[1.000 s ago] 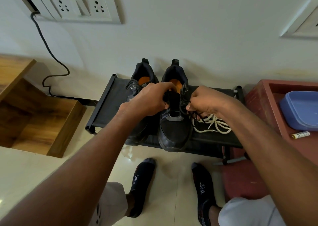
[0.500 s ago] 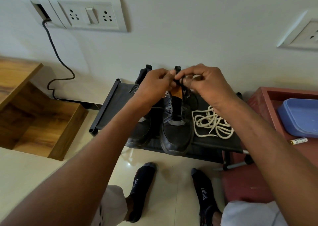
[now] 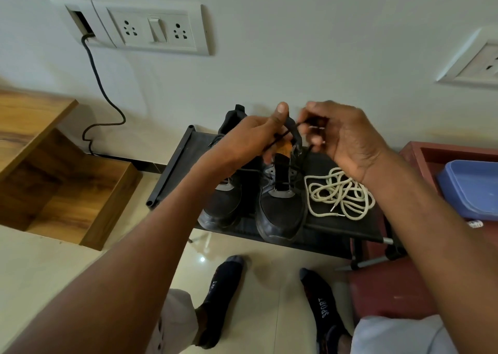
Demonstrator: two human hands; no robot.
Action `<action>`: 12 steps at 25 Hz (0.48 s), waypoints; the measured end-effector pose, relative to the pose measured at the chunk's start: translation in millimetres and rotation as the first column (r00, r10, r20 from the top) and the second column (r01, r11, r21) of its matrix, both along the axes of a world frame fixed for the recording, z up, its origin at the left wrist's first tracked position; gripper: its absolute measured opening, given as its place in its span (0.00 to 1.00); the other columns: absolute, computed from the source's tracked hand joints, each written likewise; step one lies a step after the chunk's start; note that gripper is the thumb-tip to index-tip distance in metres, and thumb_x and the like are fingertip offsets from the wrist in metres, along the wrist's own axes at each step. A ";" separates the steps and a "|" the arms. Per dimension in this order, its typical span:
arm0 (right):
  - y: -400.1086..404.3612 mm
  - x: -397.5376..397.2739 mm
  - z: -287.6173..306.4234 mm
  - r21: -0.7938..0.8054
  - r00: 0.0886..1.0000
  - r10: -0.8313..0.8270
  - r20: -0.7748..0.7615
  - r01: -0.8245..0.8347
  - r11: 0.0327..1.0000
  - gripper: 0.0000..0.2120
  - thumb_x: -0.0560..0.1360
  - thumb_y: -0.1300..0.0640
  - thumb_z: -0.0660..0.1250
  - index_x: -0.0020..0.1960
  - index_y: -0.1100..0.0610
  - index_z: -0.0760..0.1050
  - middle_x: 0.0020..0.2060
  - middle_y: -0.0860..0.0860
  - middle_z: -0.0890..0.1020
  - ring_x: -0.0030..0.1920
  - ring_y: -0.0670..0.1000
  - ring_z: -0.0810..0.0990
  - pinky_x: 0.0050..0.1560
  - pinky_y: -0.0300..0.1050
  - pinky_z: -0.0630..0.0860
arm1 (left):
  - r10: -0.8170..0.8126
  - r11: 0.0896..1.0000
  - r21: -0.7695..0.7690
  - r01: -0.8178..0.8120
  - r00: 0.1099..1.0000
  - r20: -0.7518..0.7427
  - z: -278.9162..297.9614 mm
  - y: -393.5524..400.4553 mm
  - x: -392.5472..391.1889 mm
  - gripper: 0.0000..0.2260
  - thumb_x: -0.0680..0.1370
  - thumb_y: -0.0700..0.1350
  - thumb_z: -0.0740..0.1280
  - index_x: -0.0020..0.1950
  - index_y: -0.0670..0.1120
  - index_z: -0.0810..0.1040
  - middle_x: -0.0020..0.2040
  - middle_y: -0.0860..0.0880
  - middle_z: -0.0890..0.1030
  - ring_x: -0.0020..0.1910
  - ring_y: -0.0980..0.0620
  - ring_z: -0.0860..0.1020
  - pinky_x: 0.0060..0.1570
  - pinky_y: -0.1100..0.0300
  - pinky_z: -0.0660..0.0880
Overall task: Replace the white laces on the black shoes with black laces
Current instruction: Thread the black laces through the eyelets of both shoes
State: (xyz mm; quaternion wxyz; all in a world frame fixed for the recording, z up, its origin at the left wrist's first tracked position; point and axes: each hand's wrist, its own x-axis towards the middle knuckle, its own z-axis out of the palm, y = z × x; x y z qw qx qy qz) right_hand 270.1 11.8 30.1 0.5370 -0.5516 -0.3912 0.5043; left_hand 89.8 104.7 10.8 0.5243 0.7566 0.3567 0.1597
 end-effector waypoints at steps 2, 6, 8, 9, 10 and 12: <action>1.8 14.0 -12.2 -0.100 0.949 -0.169 0.266 0.202 0.974 0.09 0.80 0.52 0.69 0.44 0.56 0.82 0.32 0.50 0.80 0.30 0.48 0.74 0.37 0.44 0.73 | 0.143 0.986 0.069 -0.150 0.984 0.103 3.4 8.1 -6.3 0.27 0.84 0.64 0.59 0.53 0.42 0.84 0.27 0.55 0.75 0.30 0.54 0.75 0.42 0.58 0.73; -6.2 26.3 -48.1 -0.341 0.498 0.147 0.855 0.325 0.882 0.06 0.80 0.57 0.70 0.46 0.55 0.84 0.39 0.53 0.86 0.43 0.55 0.86 0.51 0.53 0.82 | 0.314 0.947 -0.032 -0.318 0.906 0.284 10.9 18.5 -12.1 0.12 0.85 0.51 0.66 0.56 0.42 0.82 0.27 0.58 0.72 0.28 0.58 0.70 0.34 0.59 0.70; -3.2 14.0 -37.2 -0.224 0.624 0.009 0.782 0.268 0.937 0.06 0.82 0.54 0.69 0.52 0.54 0.85 0.47 0.49 0.86 0.50 0.51 0.84 0.56 0.49 0.78 | 0.272 0.962 -0.041 -0.272 0.920 0.281 7.4 14.1 -7.5 0.07 0.85 0.45 0.66 0.57 0.43 0.81 0.28 0.57 0.72 0.29 0.57 0.69 0.31 0.63 0.68; -0.4 5.0 -27.1 -0.165 0.767 -0.049 0.640 0.200 0.966 0.08 0.82 0.52 0.69 0.55 0.53 0.85 0.49 0.47 0.87 0.52 0.49 0.84 0.55 0.48 0.78 | 0.243 0.969 -0.037 -0.243 0.930 0.276 3.9 11.3 -3.8 0.06 0.85 0.43 0.66 0.57 0.43 0.80 0.28 0.56 0.73 0.28 0.57 0.69 0.30 0.64 0.68; 2.1 -5.2 -17.5 -0.141 0.883 -0.031 0.468 0.109 0.984 0.09 0.83 0.50 0.69 0.57 0.53 0.85 0.50 0.47 0.88 0.53 0.48 0.85 0.55 0.48 0.77 | 0.223 0.975 -0.041 -0.220 0.935 0.274 0.5 8.8 0.1 0.05 0.85 0.42 0.66 0.57 0.43 0.79 0.28 0.56 0.74 0.27 0.57 0.69 0.29 0.64 0.67; 4.6 -17.1 -10.1 -0.155 0.956 0.085 0.282 -0.042 0.987 0.11 0.82 0.50 0.70 0.58 0.54 0.85 0.47 0.49 0.89 0.50 0.48 0.87 0.53 0.48 0.77 | 0.216 0.976 -0.072 -0.204 0.937 0.275 -4.2 7.4 6.4 0.04 0.85 0.43 0.66 0.57 0.42 0.77 0.28 0.54 0.74 0.25 0.56 0.69 0.27 0.62 0.66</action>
